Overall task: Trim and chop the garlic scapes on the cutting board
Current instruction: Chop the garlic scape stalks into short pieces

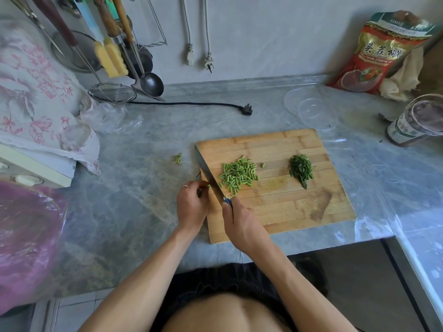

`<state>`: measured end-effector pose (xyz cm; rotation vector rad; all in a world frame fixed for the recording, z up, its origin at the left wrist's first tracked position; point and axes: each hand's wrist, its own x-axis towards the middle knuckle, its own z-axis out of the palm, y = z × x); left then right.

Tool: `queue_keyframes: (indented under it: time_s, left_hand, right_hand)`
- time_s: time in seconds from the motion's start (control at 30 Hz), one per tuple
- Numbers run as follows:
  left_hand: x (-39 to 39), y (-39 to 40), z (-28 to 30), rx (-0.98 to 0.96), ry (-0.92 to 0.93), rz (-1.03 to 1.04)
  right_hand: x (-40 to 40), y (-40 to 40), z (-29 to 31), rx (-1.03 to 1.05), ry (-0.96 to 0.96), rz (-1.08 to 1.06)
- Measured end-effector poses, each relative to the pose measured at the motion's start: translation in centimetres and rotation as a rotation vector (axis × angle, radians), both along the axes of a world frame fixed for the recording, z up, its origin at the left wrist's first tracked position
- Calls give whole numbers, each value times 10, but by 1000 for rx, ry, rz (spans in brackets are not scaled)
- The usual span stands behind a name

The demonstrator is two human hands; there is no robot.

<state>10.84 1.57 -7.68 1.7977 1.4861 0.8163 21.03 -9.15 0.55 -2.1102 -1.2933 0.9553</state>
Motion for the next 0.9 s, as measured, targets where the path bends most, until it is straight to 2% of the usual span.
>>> queue_keyframes:
  time_s: [0.2,0.5,0.8,0.9]
  left_hand:
    - [1,1,3,-2,-21,-15]
    - [1,-6,6,-8,-99,-5]
    - [-5,-6,5,39,-81,-66]
    - [-7,-7,4,-20,-79,16]
  right_hand:
    - [-2,3,-2,-92,-127,85]
    - [-9,21,-8,12,-81,89]
    - [-14,18,-15,41,-89,34]
    - [-14,18,-16,40,-83,24]
